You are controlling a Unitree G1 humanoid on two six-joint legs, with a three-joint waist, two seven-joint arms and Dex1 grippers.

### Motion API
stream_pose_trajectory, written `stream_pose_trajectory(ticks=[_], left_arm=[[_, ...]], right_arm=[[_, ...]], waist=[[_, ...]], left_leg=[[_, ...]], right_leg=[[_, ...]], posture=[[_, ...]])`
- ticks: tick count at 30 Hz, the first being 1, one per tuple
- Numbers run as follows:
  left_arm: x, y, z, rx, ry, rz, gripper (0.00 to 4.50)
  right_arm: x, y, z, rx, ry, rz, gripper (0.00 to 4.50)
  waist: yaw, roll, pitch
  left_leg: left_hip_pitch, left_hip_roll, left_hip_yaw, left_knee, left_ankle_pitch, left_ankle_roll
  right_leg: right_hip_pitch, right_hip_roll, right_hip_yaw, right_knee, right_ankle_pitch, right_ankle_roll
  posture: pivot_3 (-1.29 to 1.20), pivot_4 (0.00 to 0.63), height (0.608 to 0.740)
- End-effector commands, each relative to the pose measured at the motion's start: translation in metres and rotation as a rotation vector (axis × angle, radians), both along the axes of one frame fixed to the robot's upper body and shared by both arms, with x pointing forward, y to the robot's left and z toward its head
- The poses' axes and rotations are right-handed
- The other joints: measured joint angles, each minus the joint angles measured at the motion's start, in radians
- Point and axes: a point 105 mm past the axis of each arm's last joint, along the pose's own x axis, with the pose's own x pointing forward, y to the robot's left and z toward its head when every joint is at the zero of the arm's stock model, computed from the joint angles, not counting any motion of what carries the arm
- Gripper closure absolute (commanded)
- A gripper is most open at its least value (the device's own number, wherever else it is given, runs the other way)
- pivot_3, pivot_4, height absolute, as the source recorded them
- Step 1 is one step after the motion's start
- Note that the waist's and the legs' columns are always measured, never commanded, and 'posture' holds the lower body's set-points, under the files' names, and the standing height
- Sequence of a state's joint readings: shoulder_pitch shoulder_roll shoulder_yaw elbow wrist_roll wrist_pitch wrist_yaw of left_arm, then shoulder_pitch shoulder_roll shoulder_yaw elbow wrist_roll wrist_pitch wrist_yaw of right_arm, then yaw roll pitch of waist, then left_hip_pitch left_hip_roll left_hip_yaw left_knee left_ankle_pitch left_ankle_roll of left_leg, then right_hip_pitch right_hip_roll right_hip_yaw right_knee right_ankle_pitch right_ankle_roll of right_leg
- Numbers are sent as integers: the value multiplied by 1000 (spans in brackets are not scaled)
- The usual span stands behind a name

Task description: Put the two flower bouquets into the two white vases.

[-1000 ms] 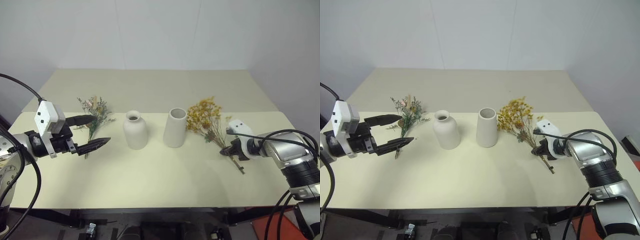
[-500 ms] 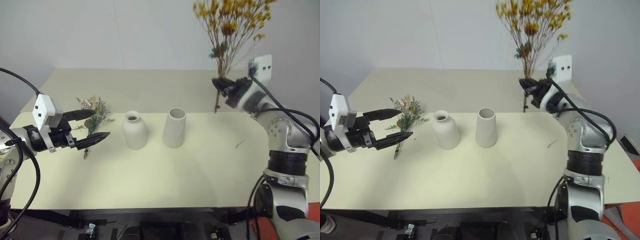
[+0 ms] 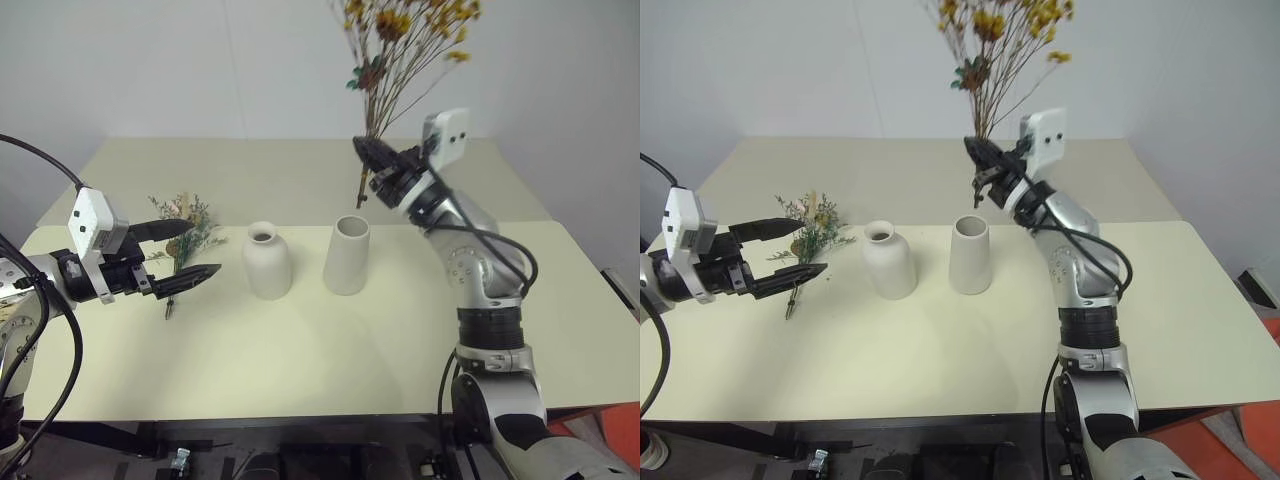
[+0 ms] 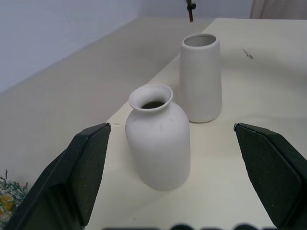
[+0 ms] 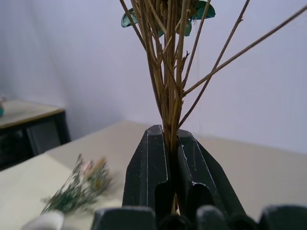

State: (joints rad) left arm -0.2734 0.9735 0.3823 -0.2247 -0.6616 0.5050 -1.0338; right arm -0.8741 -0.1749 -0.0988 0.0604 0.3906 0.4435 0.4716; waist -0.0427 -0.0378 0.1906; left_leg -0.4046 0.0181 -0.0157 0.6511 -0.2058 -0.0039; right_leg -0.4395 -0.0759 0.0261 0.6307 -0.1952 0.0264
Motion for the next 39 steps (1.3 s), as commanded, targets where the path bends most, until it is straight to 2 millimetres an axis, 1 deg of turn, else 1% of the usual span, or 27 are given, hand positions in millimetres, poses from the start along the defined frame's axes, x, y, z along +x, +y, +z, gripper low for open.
stream_pose_trajectory(ticks=[1,4,6,7,11,12,14,17,18,23,27,30,32,34,36,37,39], left_arm=[[-5,0,12,19,-55,4,0],[-5,0,12,20,-57,6,0],[-5,-1,13,19,-57,6,0],[-5,-1,13,19,-58,6,0],[-6,-1,13,20,-58,7,0],[-6,-1,13,19,-58,8,0],[-6,-1,12,20,-59,10,0],[-8,-1,13,17,-60,11,0],[-8,-1,13,16,-59,12,0],[-10,-4,11,11,-60,16,0],[-9,0,2,45,-40,101,0],[-6,9,-5,62,19,227,0],[4,20,-8,57,106,383,0],[12,27,-10,57,190,511,0],[16,29,-13,63,281,594,0],[18,30,-16,64,354,640,0],[24,31,-16,56,415,707,0]], right_arm=[[-7,2,4,-3,-44,8,4268],[-7,5,-10,-25,-19,12,4268],[-9,7,-16,-41,-7,33,3800],[-9,7,-18,-45,-6,39,3637],[-13,7,-22,-61,2,55,2256],[-15,6,-23,-69,2,62,1969],[-19,4,-25,-81,1,70,1237],[-30,-4,-25,-120,-6,83,197],[-33,-7,-26,-132,-6,84,33],[-48,-18,-30,-245,3,119,33],[-66,-40,-42,-390,55,174,33],[-77,-58,-49,-474,95,213,33],[-81,-68,-50,-515,109,230,33],[-81,-73,-49,-528,115,228,33],[-79,-77,-48,-536,116,220,33],[-78,-77,-47,-539,116,219,33],[-77,-76,-46,-540,110,225,33]], waist=[[0,0,0],[0,0,0],[0,0,0],[0,0,0],[-1,0,0],[-1,0,0],[0,0,0],[0,0,0],[1,0,0],[1,0,0],[2,0,0],[4,0,0],[5,0,0],[4,-1,0],[3,-1,0],[2,-1,0],[3,-1,0]], left_leg=[[0,0,0,0,0,0],[0,0,0,0,0,0],[0,0,0,0,0,0],[0,0,0,0,0,0],[0,0,0,0,0,0],[0,0,0,0,0,0],[0,0,0,0,0,0],[0,0,0,0,0,0],[0,0,0,0,0,0],[1,0,0,0,0,0],[0,0,0,0,0,0],[0,0,0,0,0,0],[1,0,0,0,0,0],[1,0,0,0,0,0],[3,0,-1,1,0,0],[4,0,-1,1,0,0],[4,0,-2,1,0,0]], right_leg=[[0,0,0,0,0,0],[0,0,0,0,0,0],[0,0,0,0,0,0],[0,0,0,0,0,0],[0,0,0,0,0,0],[0,0,0,0,0,0],[0,0,0,0,0,0],[0,0,0,0,0,0],[0,0,0,0,0,0],[0,0,0,0,0,0],[0,0,0,-1,-1,1],[1,0,0,-1,-3,5],[1,0,0,-1,-4,7],[1,0,0,0,-5,8],[3,1,0,0,-5,8],[4,1,0,0,-5,8],[5,1,0,-1,-5,9]], posture=[[0,150,740],[0,150,740],[0,150,740],[0,150,740],[0,150,740],[0,150,740],[0,150,740],[0,150,740],[0,150,740],[0,150,740],[0,150,740],[0,150,740],[0,150,740],[0,150,740],[0,150,740],[0,150,740],[0,150,740]])
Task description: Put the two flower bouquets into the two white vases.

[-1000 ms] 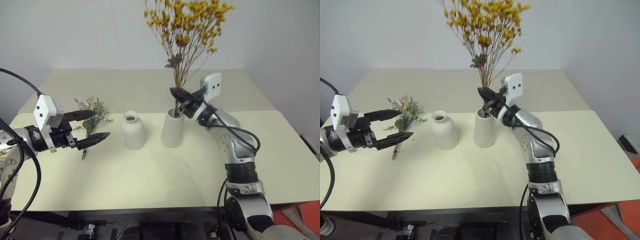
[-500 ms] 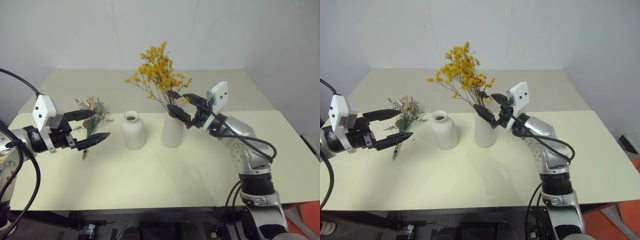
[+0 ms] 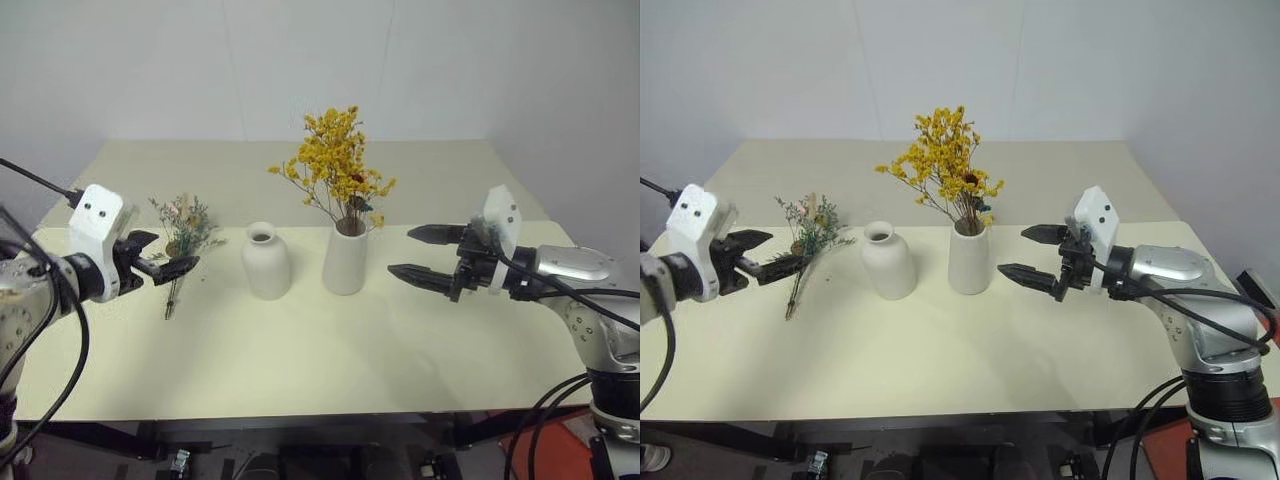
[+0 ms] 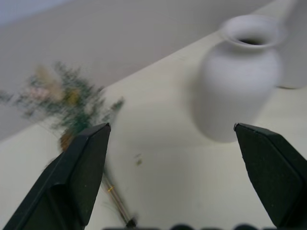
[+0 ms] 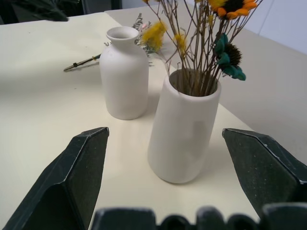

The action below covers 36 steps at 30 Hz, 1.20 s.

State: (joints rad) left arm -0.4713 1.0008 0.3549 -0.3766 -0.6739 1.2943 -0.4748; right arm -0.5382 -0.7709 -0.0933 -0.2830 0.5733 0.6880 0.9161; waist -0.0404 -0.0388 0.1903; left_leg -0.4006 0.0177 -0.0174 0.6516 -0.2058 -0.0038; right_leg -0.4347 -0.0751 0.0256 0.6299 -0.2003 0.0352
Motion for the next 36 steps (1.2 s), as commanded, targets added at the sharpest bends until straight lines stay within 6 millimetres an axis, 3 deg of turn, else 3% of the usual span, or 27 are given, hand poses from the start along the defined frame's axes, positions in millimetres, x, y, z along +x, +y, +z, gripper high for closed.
stream_pose_trajectory(ticks=[1,9,13,17,23,31,36], left_arm=[[4,3,-5,-24,129,125,0],[42,44,-24,-64,379,476,0],[46,47,-25,-54,415,511,0],[45,48,-25,-35,433,514,0],[46,51,-30,-27,471,537,0],[46,55,-47,-33,546,567,0],[58,51,-55,-41,549,573,0]], right_arm=[[-2,2,14,11,-57,23,33],[-11,10,18,7,-63,87,33],[-14,11,20,1,-62,101,33],[-26,17,36,24,-58,191,33],[-45,48,73,36,-110,374,33],[-23,95,78,-11,-108,346,33],[-10,121,75,-49,-98,358,33]], waist=[[0,0,0],[0,0,0],[2,0,0],[4,0,0],[0,0,0],[1,0,0],[6,0,0]], left_leg=[[0,0,0,0,0,0],[0,-1,-1,0,0,0],[-3,-2,-1,0,0,0],[-4,-2,-1,0,0,0],[-4,-2,-2,0,0,0],[-5,-2,-2,0,0,0],[-7,-3,-3,1,0,0]], right_leg=[[0,0,0,0,0,0],[-1,0,0,1,0,0],[-3,-1,0,1,2,-4],[-4,-2,0,1,4,-6],[-4,-1,-1,1,2,-4],[-5,-2,-1,2,4,-6],[-6,-2,-2,2,5,-8]], posture=[[0,150,740],[0,150,740],[0,150,740],[0,150,740],[0,150,740],[0,150,740],[0,150,740]])
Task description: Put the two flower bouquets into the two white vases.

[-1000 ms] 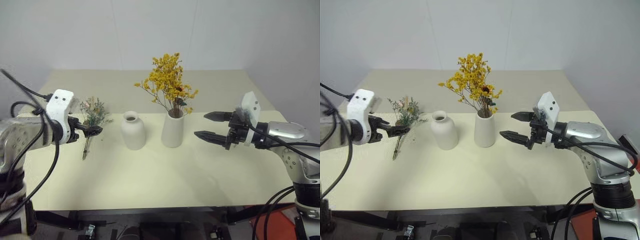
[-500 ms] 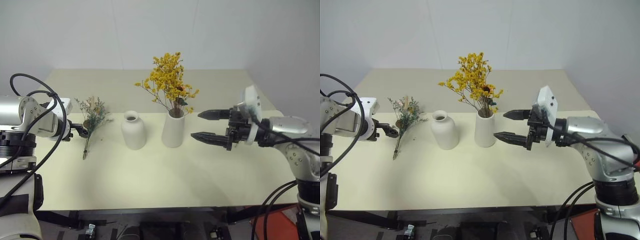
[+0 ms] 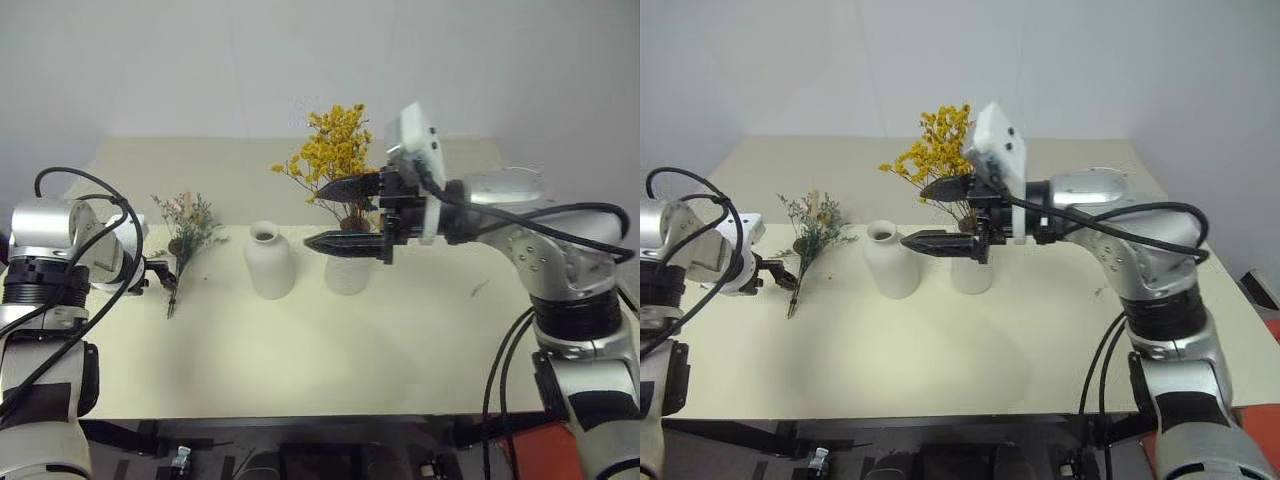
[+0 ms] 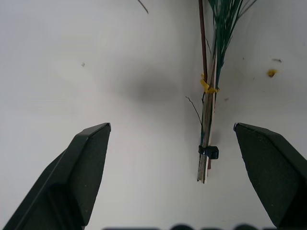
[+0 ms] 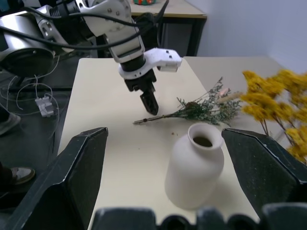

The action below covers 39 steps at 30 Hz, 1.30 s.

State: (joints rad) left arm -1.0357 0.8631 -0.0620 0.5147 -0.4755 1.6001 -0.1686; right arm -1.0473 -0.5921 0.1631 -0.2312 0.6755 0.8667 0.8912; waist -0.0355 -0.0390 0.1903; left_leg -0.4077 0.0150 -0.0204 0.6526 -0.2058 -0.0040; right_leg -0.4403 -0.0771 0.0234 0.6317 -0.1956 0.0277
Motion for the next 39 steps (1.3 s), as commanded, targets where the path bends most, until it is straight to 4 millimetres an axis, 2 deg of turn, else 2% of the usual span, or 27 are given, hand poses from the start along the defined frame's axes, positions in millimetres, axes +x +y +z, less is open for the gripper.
stream_pose_trajectory(ticks=[1,7,15,19,29,39], left_arm=[[13,0,11,22,-56,7,0],[29,-9,5,19,-65,-11,0],[39,-13,-4,16,-73,-20,0],[43,-12,-4,19,-86,-18,865],[44,-15,-5,6,-84,-37,3839],[42,-8,-1,15,-93,-20,3839]], right_arm=[[12,14,2,-40,-30,-20,33],[30,28,-8,-101,-42,-36,33],[27,32,-11,-123,-54,-2,33],[25,31,-11,-125,-54,3,0],[24,29,-14,-130,-44,-2,0],[25,27,-15,-125,-37,-6,0]], waist=[[1,0,0],[3,0,0],[-1,0,0],[-3,0,0],[-5,0,0],[-6,0,0]], left_leg=[[0,0,-1,1,0,0],[-1,0,-1,2,0,0],[-3,0,-3,4,0,0],[-3,0,-3,4,0,0],[-3,0,-3,5,0,0],[-3,0,-4,5,0,0]], right_leg=[[0,0,-1,0,0,0],[0,0,-2,0,0,0],[-1,0,-3,2,0,0],[-1,0,-3,2,0,0],[-1,0,-4,3,0,0],[-1,0,-4,3,0,0]], posture=[[0,150,740],[0,150,740],[0,150,740],[0,150,740],[0,150,740],[0,150,740]])
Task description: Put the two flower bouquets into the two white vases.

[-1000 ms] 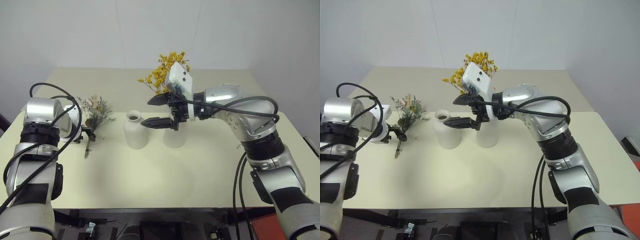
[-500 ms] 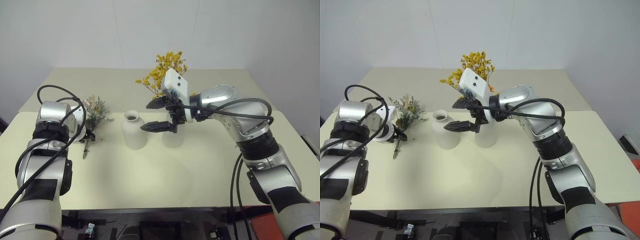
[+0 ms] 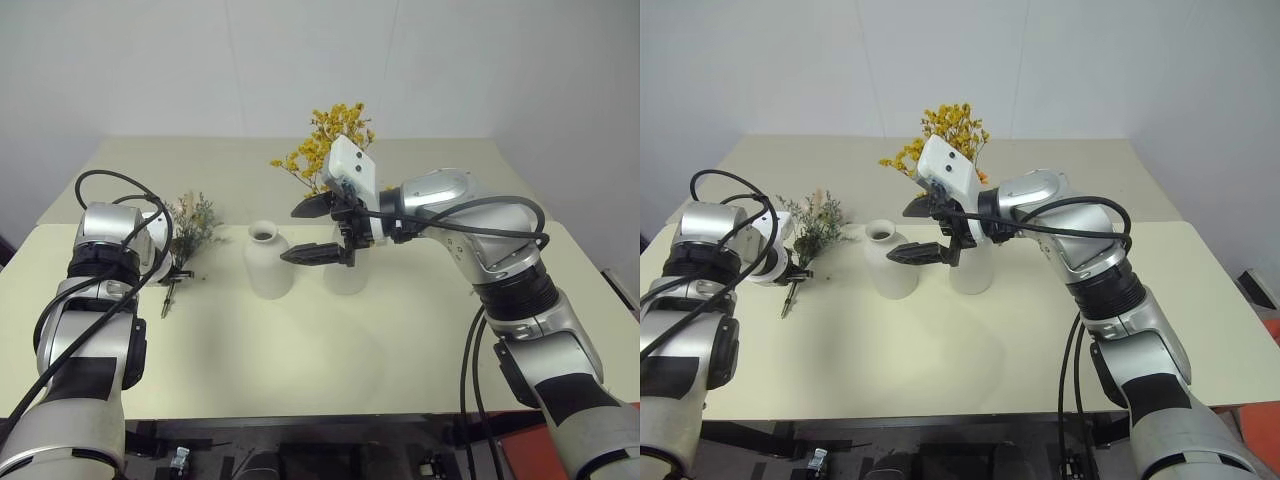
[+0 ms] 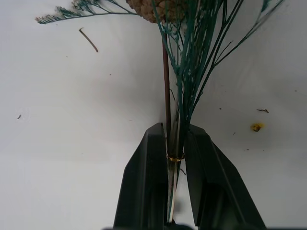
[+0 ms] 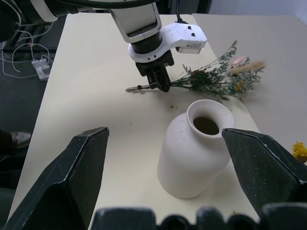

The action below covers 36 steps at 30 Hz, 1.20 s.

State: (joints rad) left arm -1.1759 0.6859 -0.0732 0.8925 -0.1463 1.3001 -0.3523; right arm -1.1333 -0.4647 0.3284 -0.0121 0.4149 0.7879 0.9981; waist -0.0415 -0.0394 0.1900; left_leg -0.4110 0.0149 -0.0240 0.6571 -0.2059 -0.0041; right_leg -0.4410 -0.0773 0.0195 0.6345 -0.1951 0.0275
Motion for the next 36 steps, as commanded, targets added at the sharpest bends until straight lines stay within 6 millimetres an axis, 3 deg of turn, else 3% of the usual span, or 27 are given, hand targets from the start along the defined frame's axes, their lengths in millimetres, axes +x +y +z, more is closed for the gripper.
stream_pose_trajectory(ticks=[1,4,8,17,22,27,36], left_arm=[[2,7,19,16,-54,13,3839],[2,7,22,6,-64,8,3839],[1,6,19,5,-56,3,4464],[4,7,33,33,-101,0,4464],[20,-9,98,73,-457,-131,4464],[-4,-48,157,60,-837,-502,4464],[-44,-77,190,-143,-1166,-866,4464]], right_arm=[[-5,-4,15,37,-53,6,0],[-4,-4,15,41,-53,5,0],[-4,-5,15,41,-53,5,0],[-5,-8,14,45,-48,-1,0],[-6,-9,12,51,-42,-3,0],[-4,-11,10,46,-40,-14,0],[-2,-14,6,49,-41,-43,0]], waist=[[0,0,0],[-1,0,0],[0,0,0],[0,0,0],[0,0,0],[-4,0,0],[2,0,0]], left_leg=[[0,0,0,0,0,0],[0,0,0,0,0,0],[0,0,0,0,0,0],[0,0,0,0,0,0],[-2,0,-1,1,0,0],[-4,0,-1,1,-1,-1],[-1,1,-1,3,-1,-1]], right_leg=[[0,0,0,0,0,0],[0,0,0,0,0,0],[0,0,0,0,0,0],[0,0,0,0,0,0],[-1,0,-1,1,0,0],[-3,-1,-1,8,0,0],[-1,0,-1,6,0,-1]], posture=[[0,150,740],[0,150,740],[0,150,740],[0,150,740],[0,150,740],[0,150,740],[0,150,740]])
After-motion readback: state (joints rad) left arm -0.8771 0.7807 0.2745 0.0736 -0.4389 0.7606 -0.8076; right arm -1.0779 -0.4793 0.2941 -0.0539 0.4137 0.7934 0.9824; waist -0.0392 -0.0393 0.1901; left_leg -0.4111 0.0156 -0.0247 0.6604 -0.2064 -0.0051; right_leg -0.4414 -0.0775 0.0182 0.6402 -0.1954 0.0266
